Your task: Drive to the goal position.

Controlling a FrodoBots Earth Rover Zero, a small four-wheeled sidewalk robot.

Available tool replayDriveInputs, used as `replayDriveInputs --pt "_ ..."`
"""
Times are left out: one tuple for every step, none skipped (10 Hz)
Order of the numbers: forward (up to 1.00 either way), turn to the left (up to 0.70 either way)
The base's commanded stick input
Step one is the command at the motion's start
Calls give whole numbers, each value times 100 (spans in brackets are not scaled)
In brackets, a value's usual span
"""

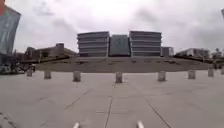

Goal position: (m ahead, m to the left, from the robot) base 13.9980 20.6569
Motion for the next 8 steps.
replayDriveInputs --pt "70 14" --pt "70 14" --pt "70 14" --pt "70 14" --pt "70 14" --pt "70 14" --pt "70 14" --pt "70 14"
